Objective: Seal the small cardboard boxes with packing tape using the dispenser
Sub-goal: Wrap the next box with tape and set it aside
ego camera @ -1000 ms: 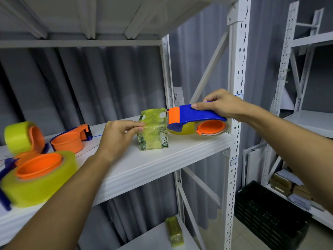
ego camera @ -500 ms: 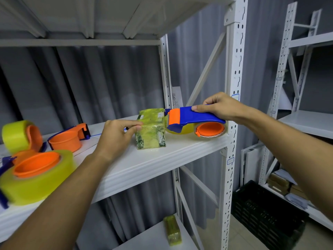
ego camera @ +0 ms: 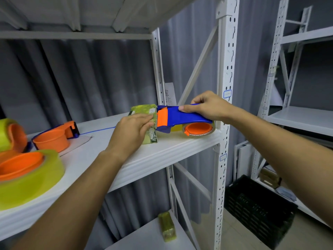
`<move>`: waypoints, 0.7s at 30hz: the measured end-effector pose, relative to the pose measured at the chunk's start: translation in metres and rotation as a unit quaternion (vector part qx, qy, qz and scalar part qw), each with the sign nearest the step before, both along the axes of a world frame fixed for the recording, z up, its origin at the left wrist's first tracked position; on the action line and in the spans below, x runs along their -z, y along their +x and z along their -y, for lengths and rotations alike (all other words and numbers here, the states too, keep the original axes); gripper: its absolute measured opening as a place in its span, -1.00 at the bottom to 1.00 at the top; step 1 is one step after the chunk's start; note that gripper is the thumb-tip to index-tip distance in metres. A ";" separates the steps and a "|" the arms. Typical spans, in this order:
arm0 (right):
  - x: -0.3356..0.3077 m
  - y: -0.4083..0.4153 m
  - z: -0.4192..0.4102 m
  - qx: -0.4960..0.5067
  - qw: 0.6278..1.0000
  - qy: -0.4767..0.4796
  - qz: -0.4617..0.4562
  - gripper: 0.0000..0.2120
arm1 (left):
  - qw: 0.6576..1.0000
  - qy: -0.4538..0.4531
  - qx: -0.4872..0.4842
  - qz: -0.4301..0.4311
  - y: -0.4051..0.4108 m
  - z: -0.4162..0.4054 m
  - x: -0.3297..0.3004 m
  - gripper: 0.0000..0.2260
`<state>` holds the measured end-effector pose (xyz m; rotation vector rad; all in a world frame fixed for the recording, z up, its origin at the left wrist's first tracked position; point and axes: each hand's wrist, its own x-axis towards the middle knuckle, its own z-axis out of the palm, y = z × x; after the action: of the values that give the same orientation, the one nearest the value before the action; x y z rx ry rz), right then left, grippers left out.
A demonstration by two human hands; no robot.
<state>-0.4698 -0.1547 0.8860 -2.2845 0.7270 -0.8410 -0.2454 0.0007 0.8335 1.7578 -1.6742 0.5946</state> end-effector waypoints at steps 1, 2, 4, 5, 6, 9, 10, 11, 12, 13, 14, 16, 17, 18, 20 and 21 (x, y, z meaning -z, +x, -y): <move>-0.001 -0.001 0.001 0.002 1.000 0.000 0.002 -0.48 | 1.000 0.002 -0.001 0.000 0.001 0.001 0.000 -0.73; -0.001 -0.001 0.002 0.005 1.000 -0.001 0.004 -0.47 | 1.000 0.003 -0.005 0.000 0.001 0.002 -0.001 -0.73; -0.002 -0.002 0.003 0.011 1.000 -0.006 0.008 -0.43 | 1.000 0.001 -0.014 0.005 0.000 0.002 0.000 -0.74; -0.003 -0.002 0.003 0.012 1.000 -0.009 0.009 -0.44 | 1.000 -0.003 -0.017 0.009 0.000 0.003 0.001 -0.74; -0.003 -0.003 0.004 0.011 1.000 -0.010 0.009 -0.47 | 1.000 -0.008 -0.022 0.011 -0.001 0.003 0.002 -0.74; -0.005 -0.006 0.005 -0.003 1.000 -0.013 0.009 -0.54 | 0.999 -0.021 -0.029 0.008 -0.002 0.003 0.003 -0.76; -0.006 -0.006 0.007 -0.008 1.000 -0.014 0.010 -0.54 | 0.999 -0.024 -0.027 0.005 -0.002 0.003 0.002 -0.77; -0.007 -0.007 0.008 -0.011 1.000 -0.014 0.011 -0.54 | 0.999 -0.027 -0.024 0.002 -0.002 0.003 0.001 -0.77; -0.007 -0.008 0.010 -0.012 1.000 -0.014 0.011 -0.53 | 0.999 -0.030 -0.021 -0.002 -0.002 0.001 0.000 -0.78; -0.008 -0.009 0.011 -0.011 1.000 -0.015 0.012 -0.51 | 0.999 -0.031 -0.018 -0.005 -0.003 0.000 0.000 -0.78; -0.009 -0.011 0.013 -0.010 1.000 -0.017 0.014 -0.47 | 0.999 -0.032 -0.016 -0.008 -0.003 0.000 -0.001 -0.79; -0.011 -0.014 0.015 -0.008 1.000 -0.026 0.012 -0.39 | 0.999 -0.032 -0.018 -0.011 -0.005 -0.001 -0.003 -0.79; -0.012 -0.016 0.015 -0.007 0.999 -0.033 0.007 -0.37 | 0.999 -0.030 -0.022 -0.008 -0.005 -0.002 -0.003 -0.78; -0.013 -0.016 0.015 -0.006 0.999 -0.041 0.002 -0.37 | 0.999 -0.025 -0.028 0.000 -0.006 -0.002 -0.004 -0.77; -0.015 -0.015 0.013 0.005 0.998 -0.056 -0.010 -0.36 | 0.999 -0.011 -0.036 0.032 -0.007 -0.004 -0.004 -0.74; -0.016 -0.014 0.013 0.012 0.998 -0.062 -0.017 -0.36 | 0.998 -0.006 -0.033 0.048 -0.007 -0.004 -0.004 -0.73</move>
<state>-0.4834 -0.1673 0.9021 -2.4100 0.7374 -0.8820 -0.2527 0.0047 0.8380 1.8078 -1.6781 0.7279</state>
